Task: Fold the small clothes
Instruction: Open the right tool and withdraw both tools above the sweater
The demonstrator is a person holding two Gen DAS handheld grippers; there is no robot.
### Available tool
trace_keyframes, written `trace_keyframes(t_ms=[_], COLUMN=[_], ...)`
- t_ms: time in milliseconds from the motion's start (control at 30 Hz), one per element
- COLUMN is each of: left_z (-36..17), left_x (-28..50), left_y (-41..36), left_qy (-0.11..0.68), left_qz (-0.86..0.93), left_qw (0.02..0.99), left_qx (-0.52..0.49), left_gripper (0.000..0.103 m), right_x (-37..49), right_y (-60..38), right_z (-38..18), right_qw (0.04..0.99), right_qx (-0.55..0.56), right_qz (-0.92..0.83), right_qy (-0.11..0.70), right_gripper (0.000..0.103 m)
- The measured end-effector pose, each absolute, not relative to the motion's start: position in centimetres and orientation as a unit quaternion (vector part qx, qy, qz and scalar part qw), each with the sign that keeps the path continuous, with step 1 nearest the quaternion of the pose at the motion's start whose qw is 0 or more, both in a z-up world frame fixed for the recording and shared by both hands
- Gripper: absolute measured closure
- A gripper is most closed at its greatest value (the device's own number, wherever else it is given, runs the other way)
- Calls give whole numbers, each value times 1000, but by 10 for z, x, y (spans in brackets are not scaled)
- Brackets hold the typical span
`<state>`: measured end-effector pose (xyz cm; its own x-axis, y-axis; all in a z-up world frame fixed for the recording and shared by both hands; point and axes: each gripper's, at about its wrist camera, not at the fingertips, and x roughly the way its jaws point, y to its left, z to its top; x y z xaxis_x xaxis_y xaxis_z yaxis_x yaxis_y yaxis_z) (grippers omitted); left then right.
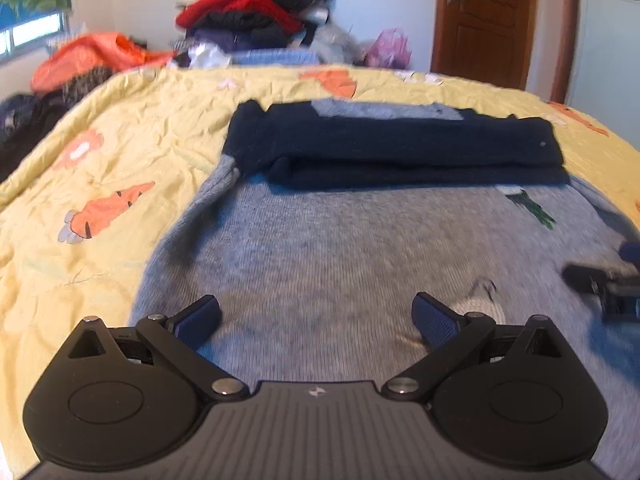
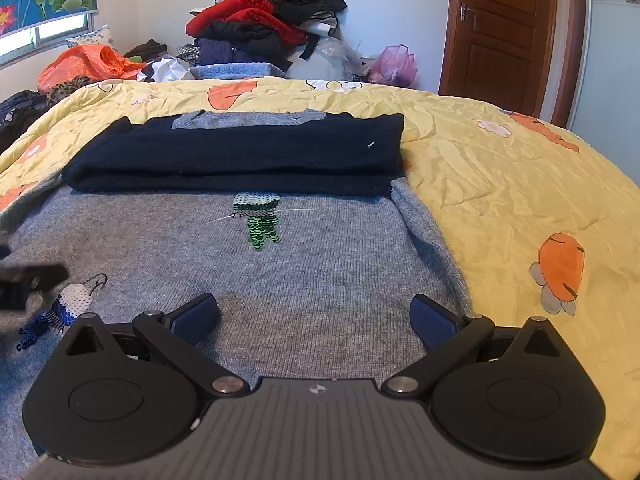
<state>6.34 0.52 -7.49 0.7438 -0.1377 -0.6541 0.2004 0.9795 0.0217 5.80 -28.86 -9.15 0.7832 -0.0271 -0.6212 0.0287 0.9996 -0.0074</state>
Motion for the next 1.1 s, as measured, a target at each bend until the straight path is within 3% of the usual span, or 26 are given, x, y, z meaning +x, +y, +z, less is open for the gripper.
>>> trace_keyframes(t_ms=[700, 833, 1100], left_z=[-65, -75, -74], left_x=[35, 16, 17], left_y=[14, 16, 16], left_qy=[381, 346, 346], left_qz=[-87, -100, -97], left_qw=[920, 932, 932], left_qx=[31, 49, 44], left_gripper=[0, 0, 0], right_x=[29, 29, 20], right_y=[-286, -286, -286], right_z=[-91, -91, -88], right_qw=[943, 943, 940], right_qx=[3, 3, 3], right_qz=[-19, -19, -22], right_qy=[332, 332, 340], right_gripper=[0, 0, 0])
